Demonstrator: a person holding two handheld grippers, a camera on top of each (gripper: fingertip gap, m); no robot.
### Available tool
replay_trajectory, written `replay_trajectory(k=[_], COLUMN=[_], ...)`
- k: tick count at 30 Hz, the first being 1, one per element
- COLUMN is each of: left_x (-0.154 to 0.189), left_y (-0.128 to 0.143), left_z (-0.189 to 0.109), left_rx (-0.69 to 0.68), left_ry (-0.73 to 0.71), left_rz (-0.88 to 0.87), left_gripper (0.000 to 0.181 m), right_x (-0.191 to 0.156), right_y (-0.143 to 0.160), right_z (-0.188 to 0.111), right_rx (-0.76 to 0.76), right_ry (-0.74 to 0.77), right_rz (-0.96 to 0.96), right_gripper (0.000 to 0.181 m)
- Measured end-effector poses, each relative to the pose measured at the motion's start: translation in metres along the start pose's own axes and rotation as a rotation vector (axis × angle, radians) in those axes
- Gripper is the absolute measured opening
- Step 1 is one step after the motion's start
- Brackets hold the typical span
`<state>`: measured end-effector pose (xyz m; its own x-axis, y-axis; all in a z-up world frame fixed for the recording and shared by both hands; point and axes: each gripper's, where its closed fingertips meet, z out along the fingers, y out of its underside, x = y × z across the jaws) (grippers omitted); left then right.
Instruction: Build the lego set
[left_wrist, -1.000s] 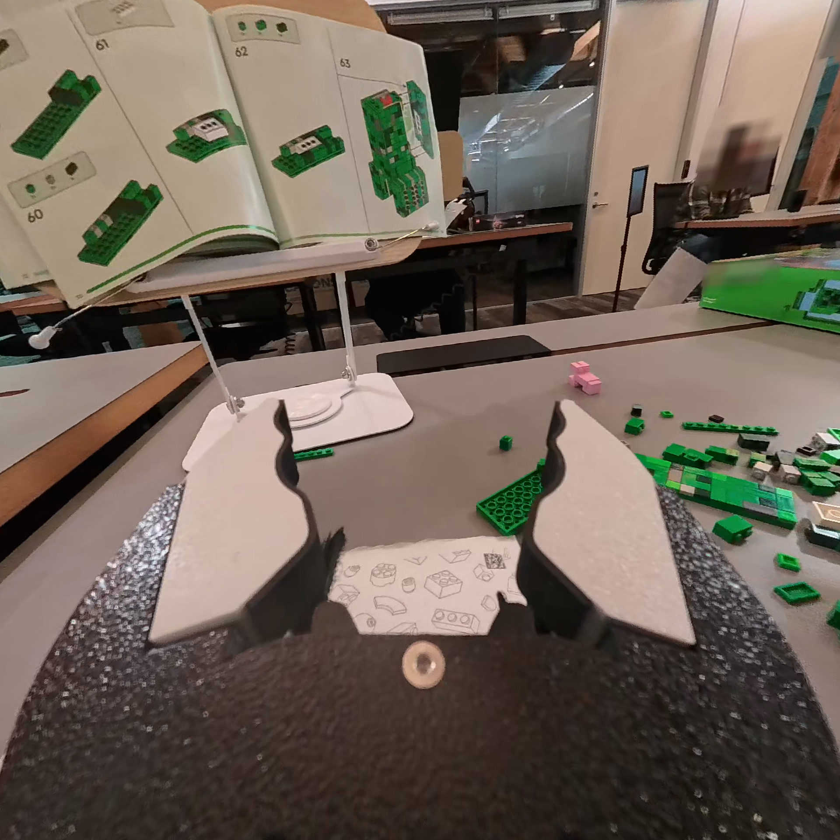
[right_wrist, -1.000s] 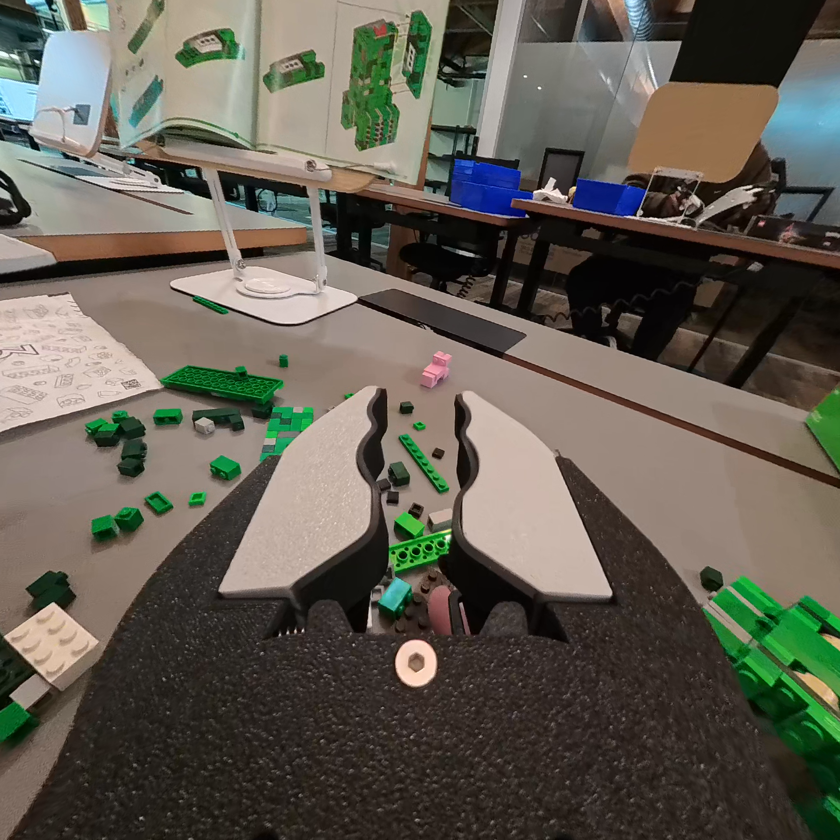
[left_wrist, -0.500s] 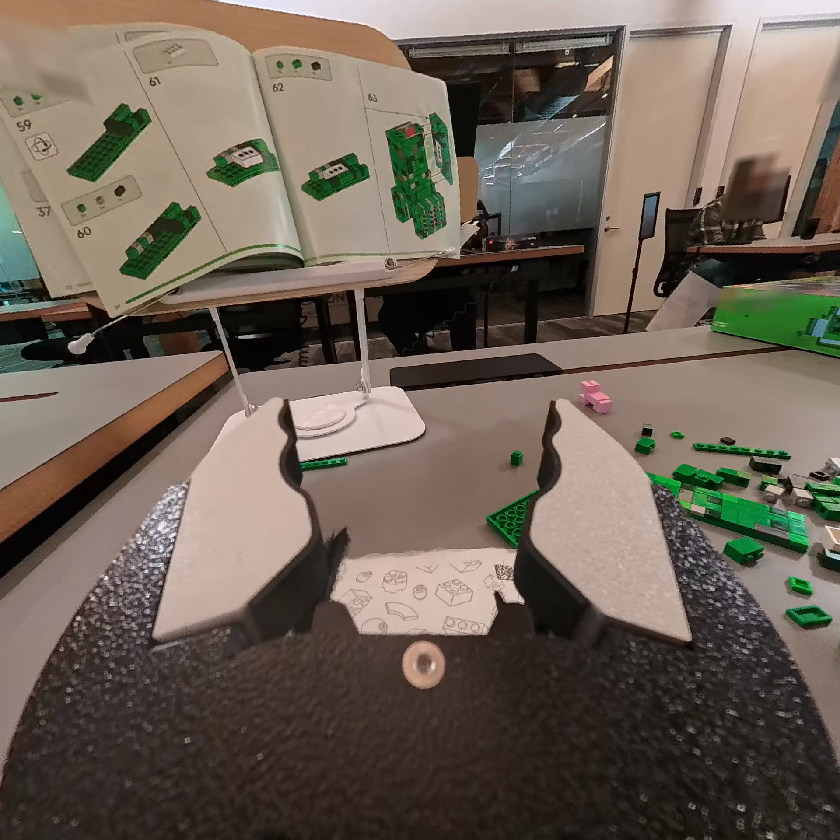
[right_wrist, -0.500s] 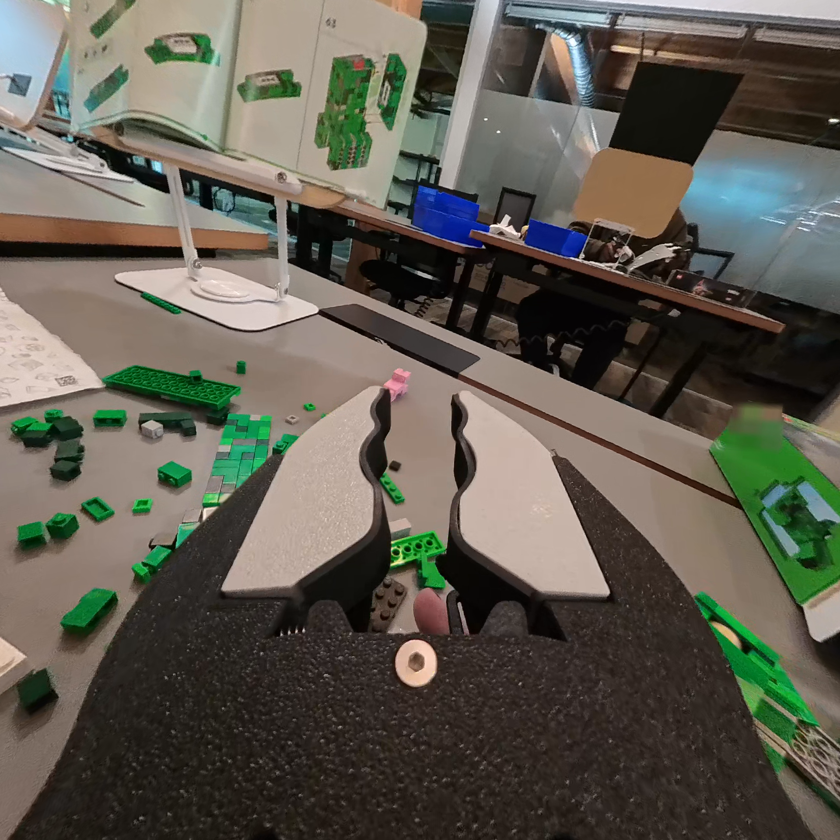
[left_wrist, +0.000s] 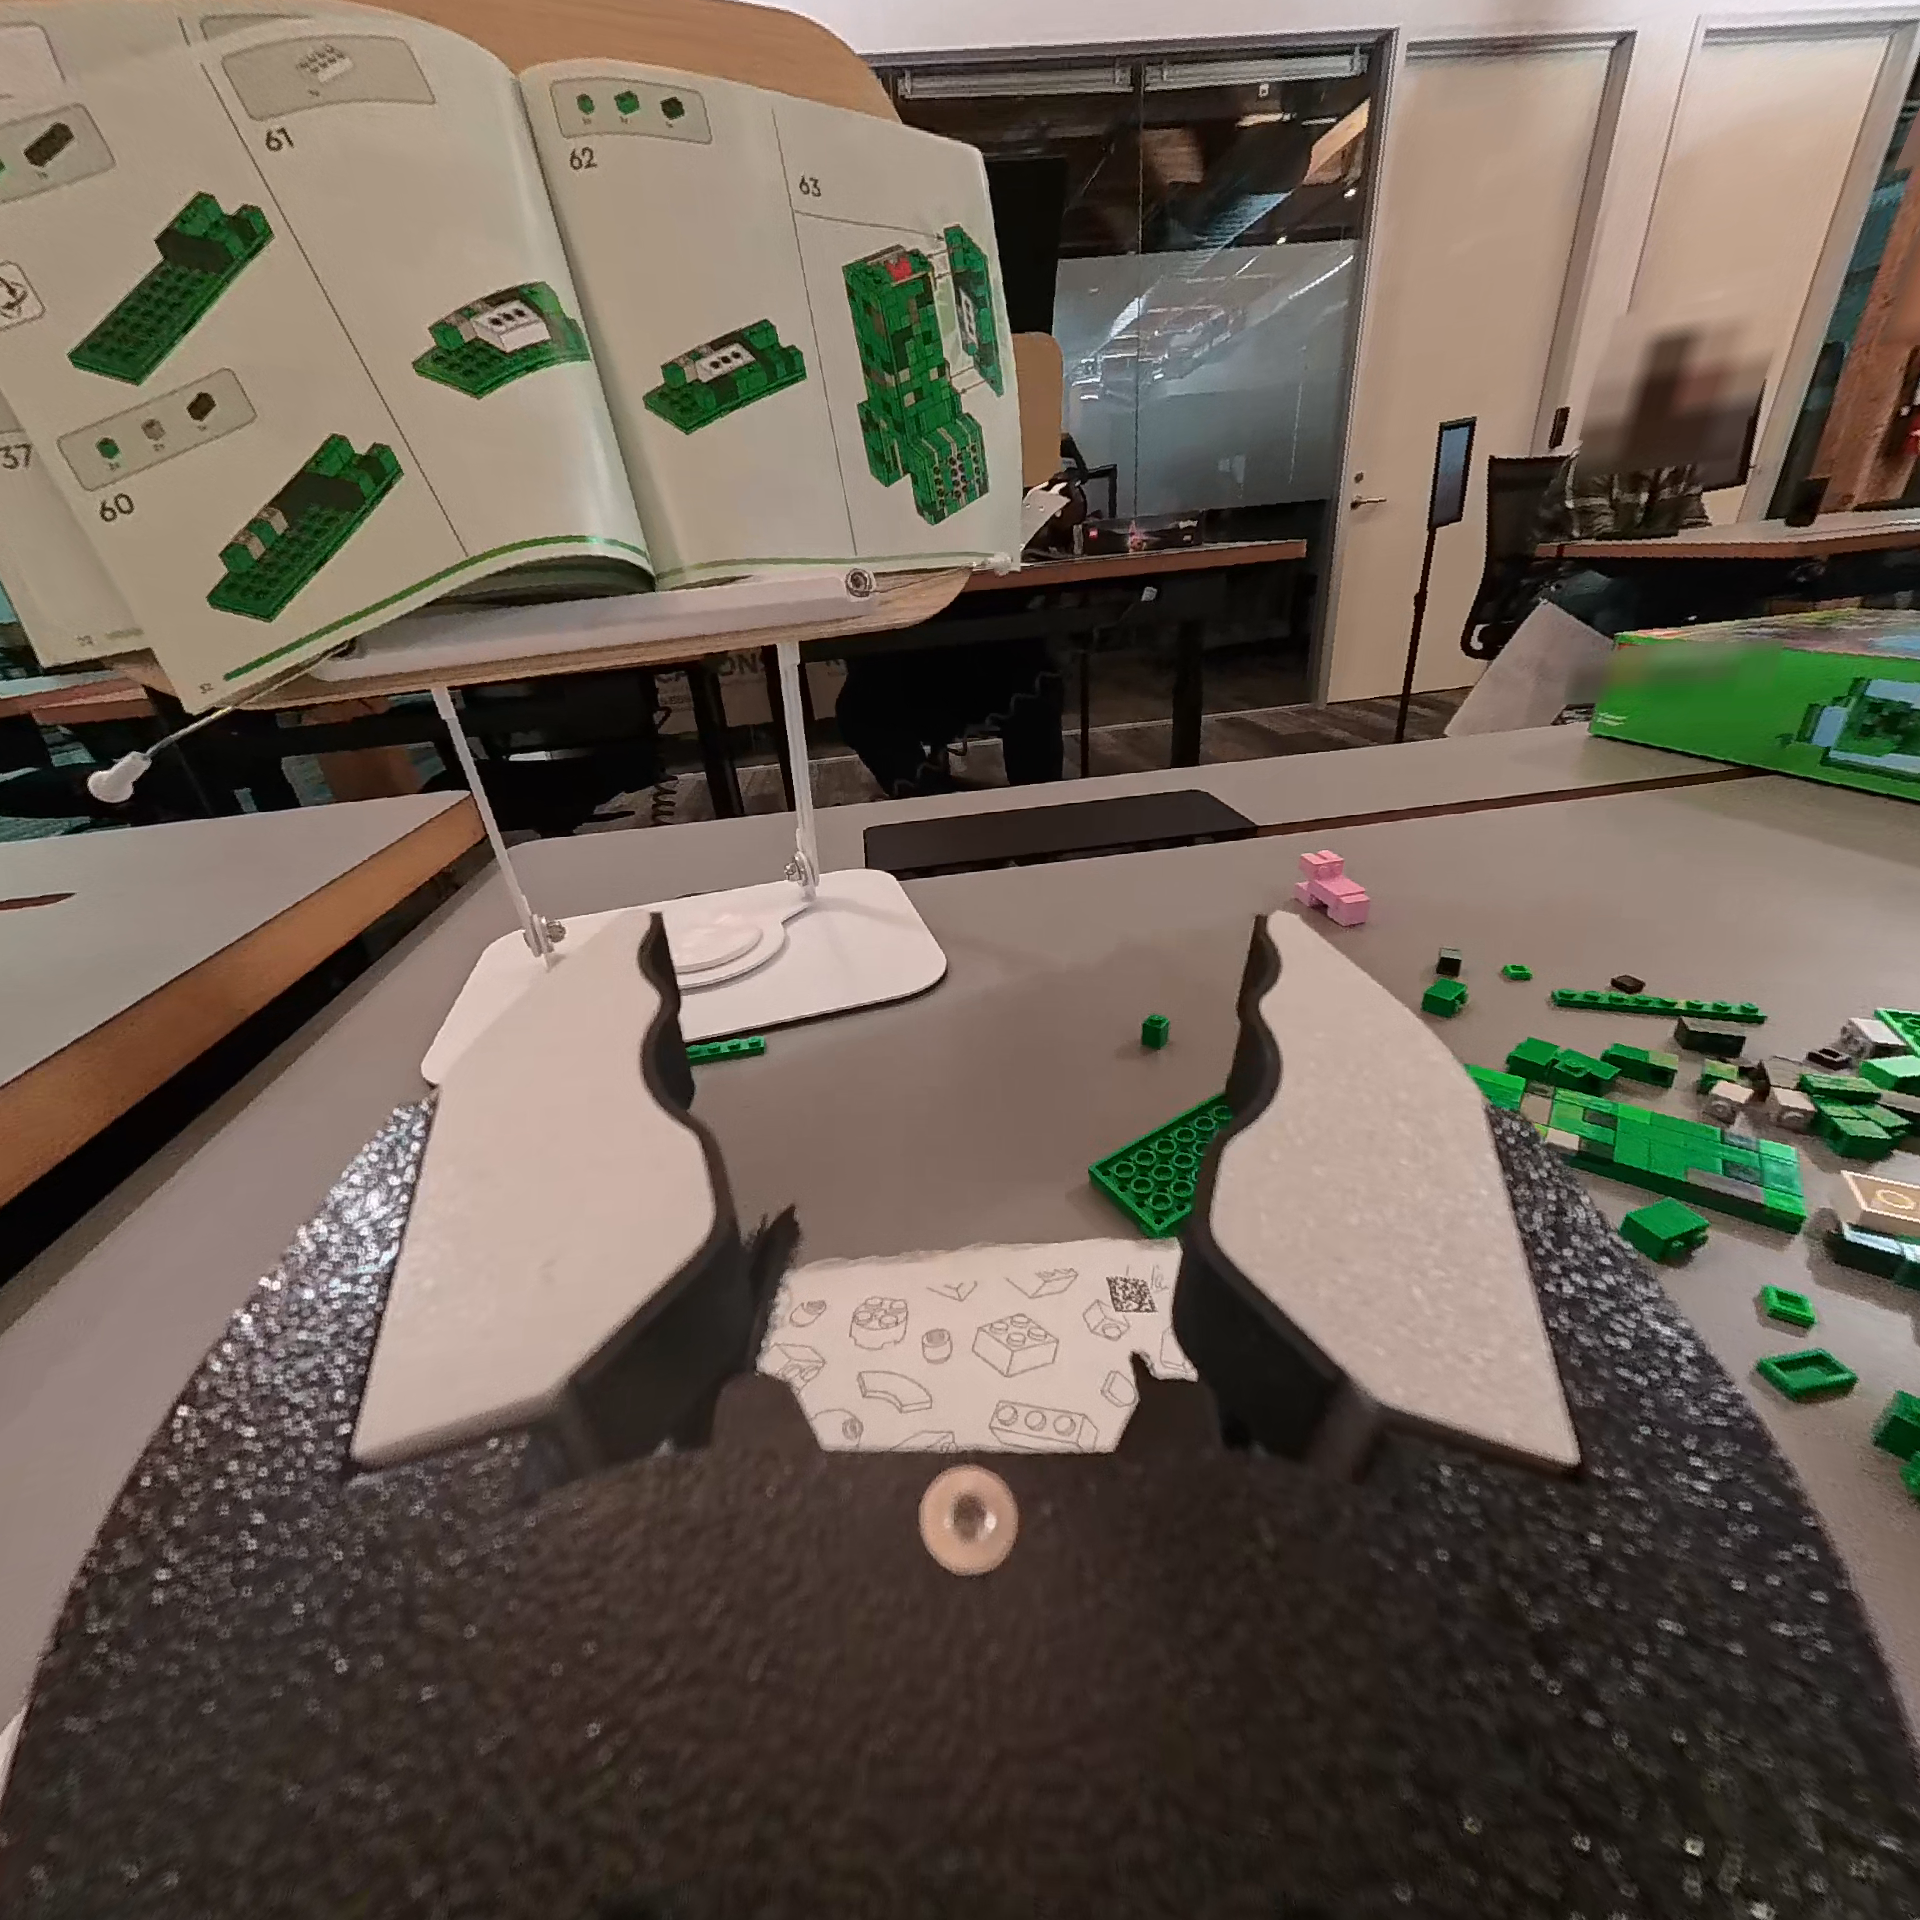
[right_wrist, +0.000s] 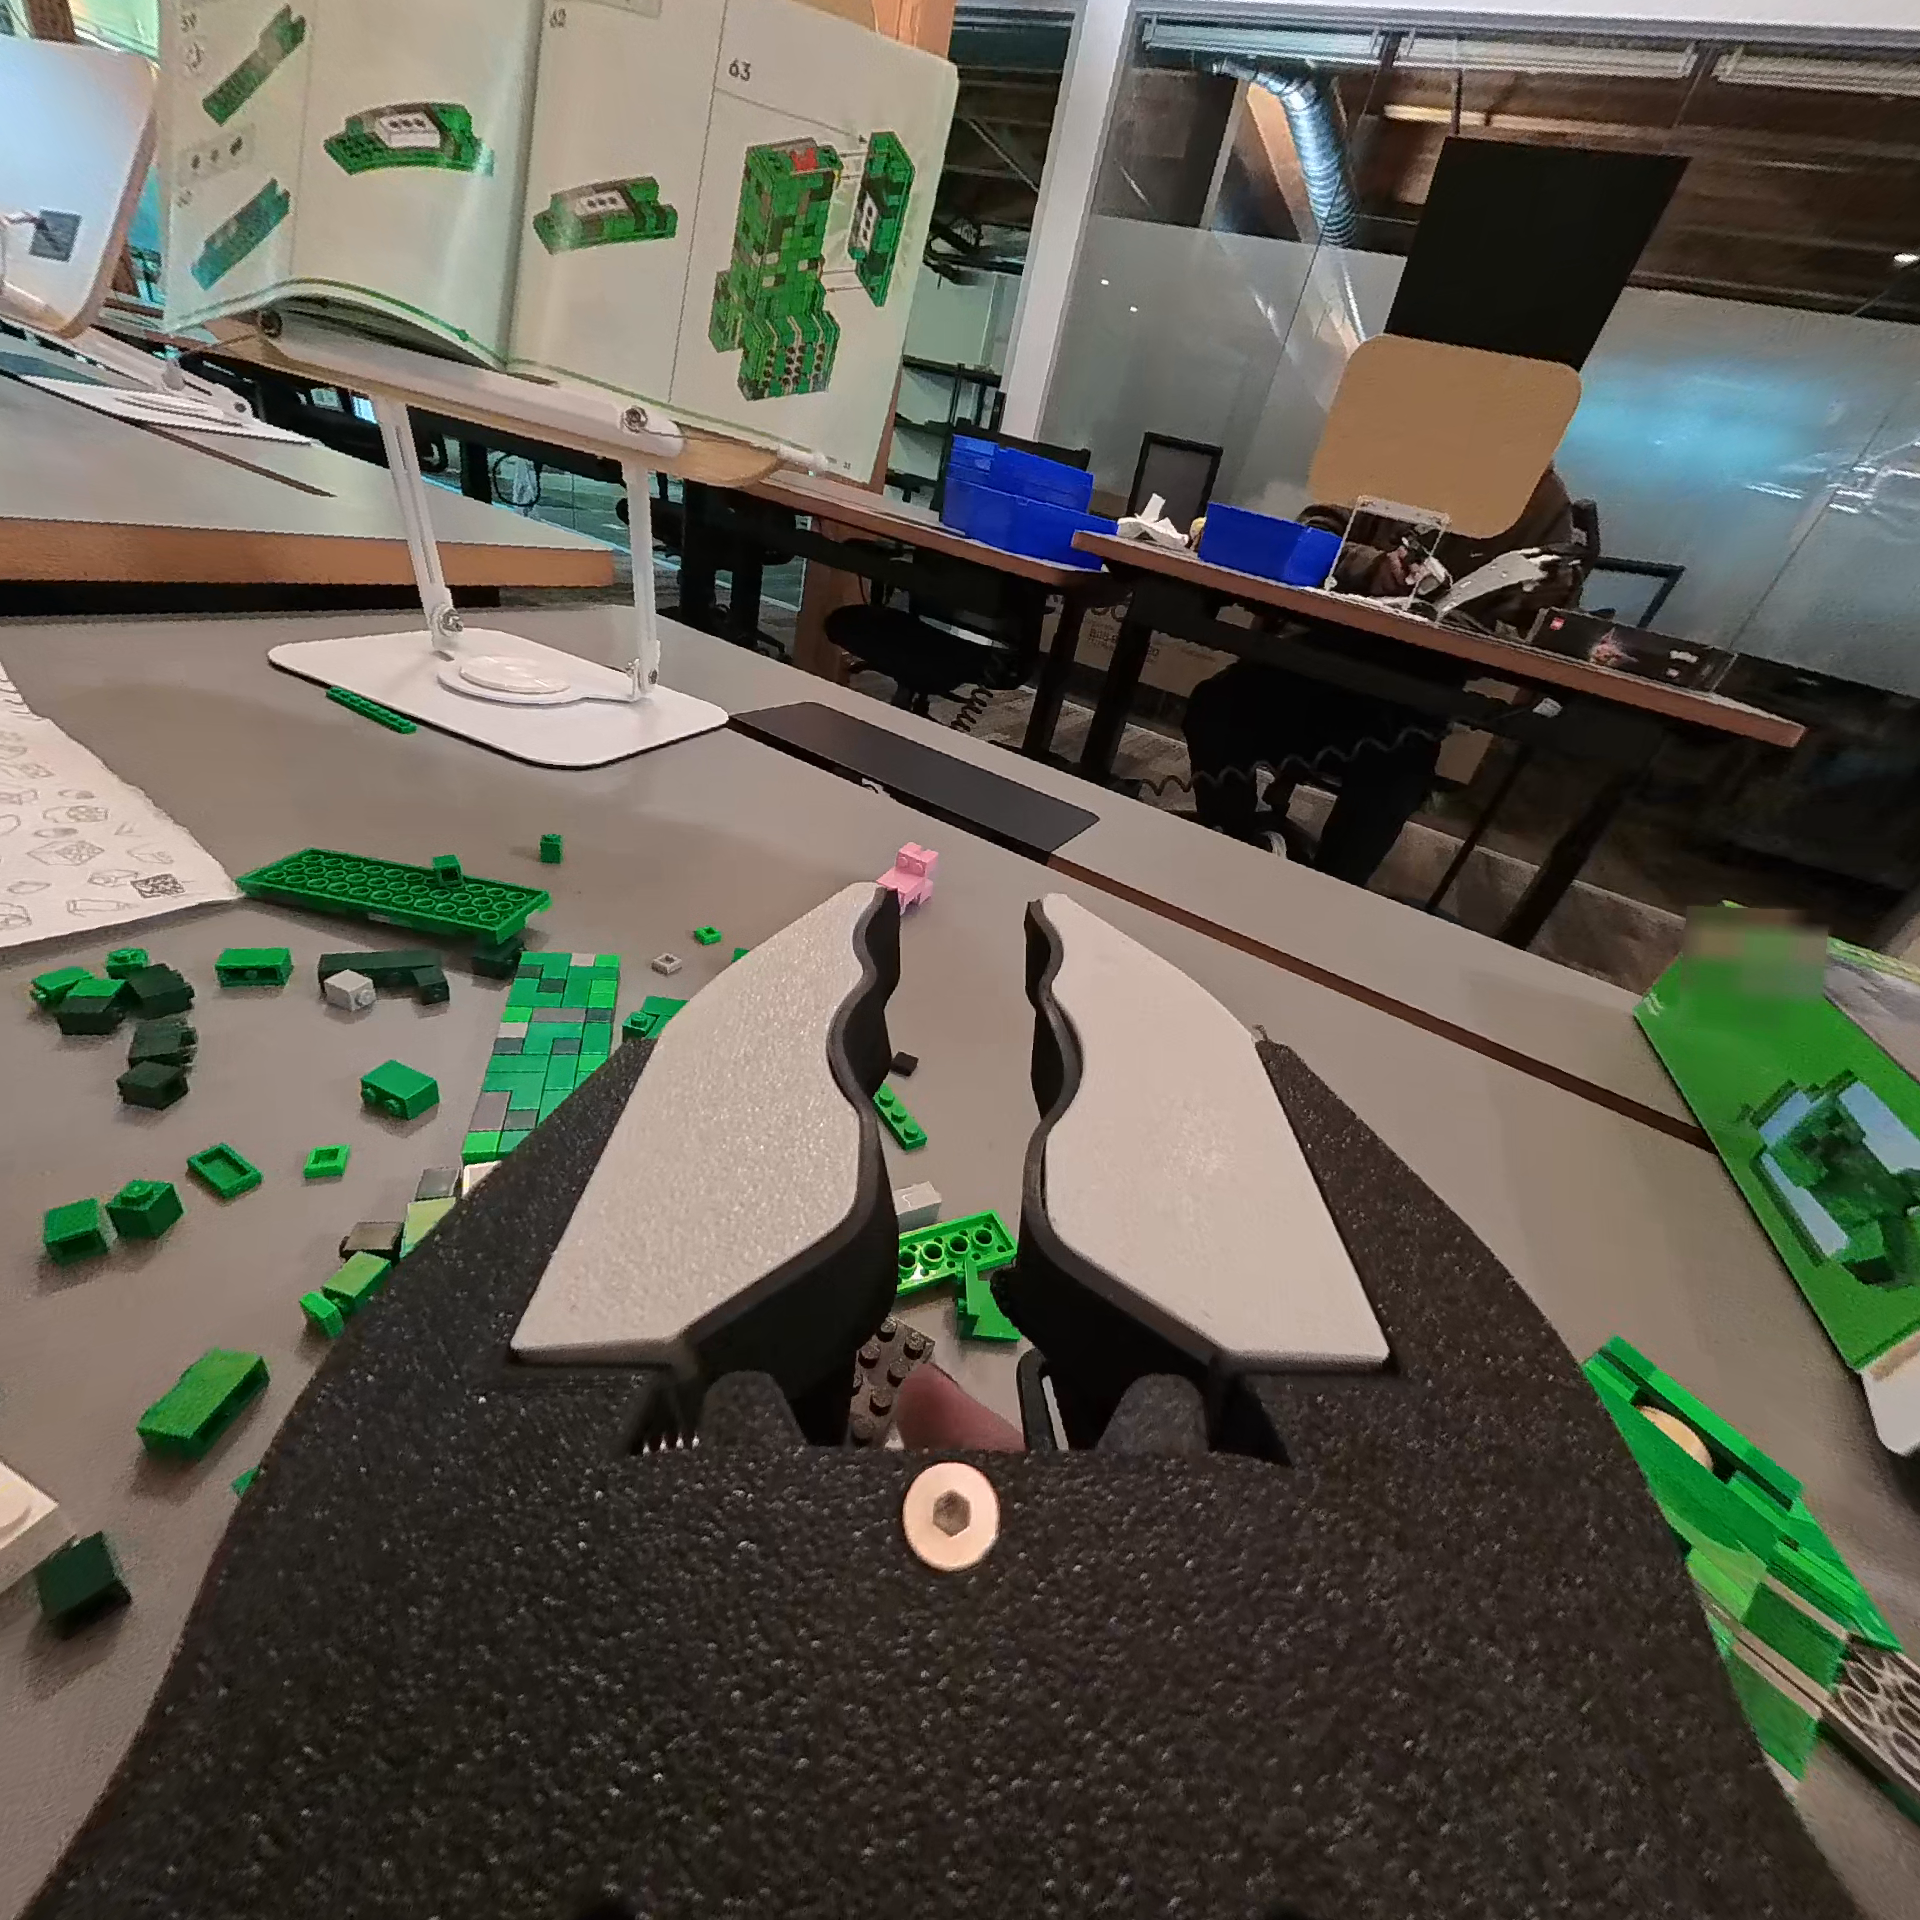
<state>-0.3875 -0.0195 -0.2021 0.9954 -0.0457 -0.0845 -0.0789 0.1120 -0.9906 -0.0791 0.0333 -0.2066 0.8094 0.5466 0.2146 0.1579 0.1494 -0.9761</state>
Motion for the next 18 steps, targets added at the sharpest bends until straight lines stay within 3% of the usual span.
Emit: replay_trajectory(k=[18], left_x=[0.000], left_y=[0.006], left_z=[0.001], left_rx=[-0.038], left_ry=[0.009], left_rz=[-0.021], left_gripper=[0.099], right_x=[0.024], right_y=[0.004], right_z=[-0.010], right_rx=[-0.043], right_ry=[-0.014], right_rz=[-0.149], right_gripper=[0.023])
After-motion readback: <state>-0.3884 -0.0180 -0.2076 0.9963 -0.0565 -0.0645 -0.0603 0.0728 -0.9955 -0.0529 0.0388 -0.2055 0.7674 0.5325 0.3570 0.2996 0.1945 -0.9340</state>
